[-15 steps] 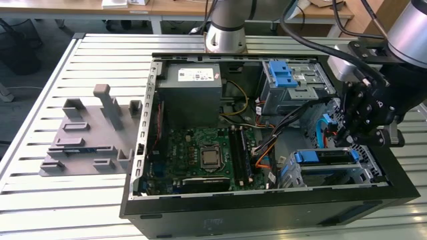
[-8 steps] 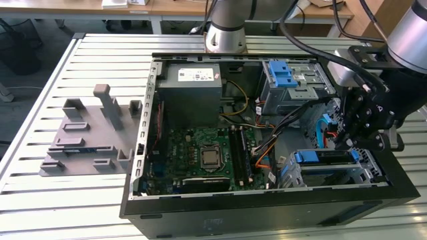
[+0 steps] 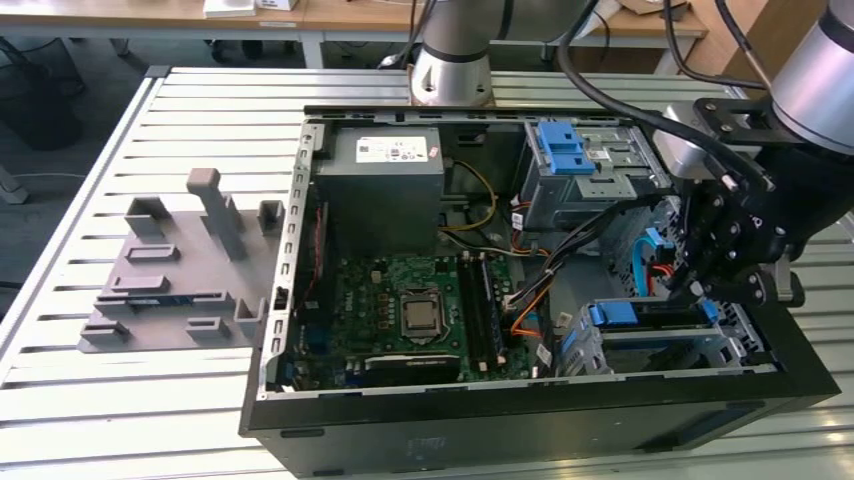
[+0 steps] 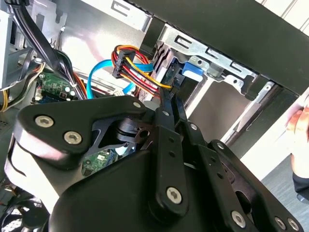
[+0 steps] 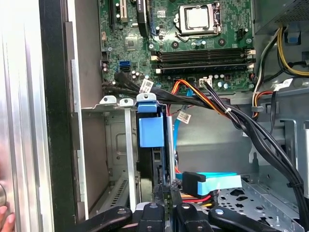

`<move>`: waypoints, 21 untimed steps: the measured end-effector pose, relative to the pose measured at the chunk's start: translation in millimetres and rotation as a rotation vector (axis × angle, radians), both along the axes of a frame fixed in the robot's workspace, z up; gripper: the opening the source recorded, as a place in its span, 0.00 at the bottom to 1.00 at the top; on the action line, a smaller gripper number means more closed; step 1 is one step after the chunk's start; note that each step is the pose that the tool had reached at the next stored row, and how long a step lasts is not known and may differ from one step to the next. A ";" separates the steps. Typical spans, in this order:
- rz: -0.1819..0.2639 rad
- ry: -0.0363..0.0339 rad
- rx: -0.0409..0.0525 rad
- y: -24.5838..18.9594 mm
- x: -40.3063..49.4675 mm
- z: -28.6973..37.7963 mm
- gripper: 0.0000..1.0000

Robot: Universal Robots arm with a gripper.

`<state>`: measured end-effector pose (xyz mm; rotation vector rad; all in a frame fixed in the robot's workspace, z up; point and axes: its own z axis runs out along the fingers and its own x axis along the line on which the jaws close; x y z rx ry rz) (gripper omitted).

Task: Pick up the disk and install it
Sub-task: 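Insert the first disk wire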

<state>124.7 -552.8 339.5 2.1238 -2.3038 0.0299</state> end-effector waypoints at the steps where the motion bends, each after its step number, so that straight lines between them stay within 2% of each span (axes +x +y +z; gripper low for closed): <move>1: 0.000 0.0001 -0.0001 0.0 -0.1 -0.4 0.16; 21: 0.000 0.0013 -0.0002 -2.1 -0.7 -5.9 0.16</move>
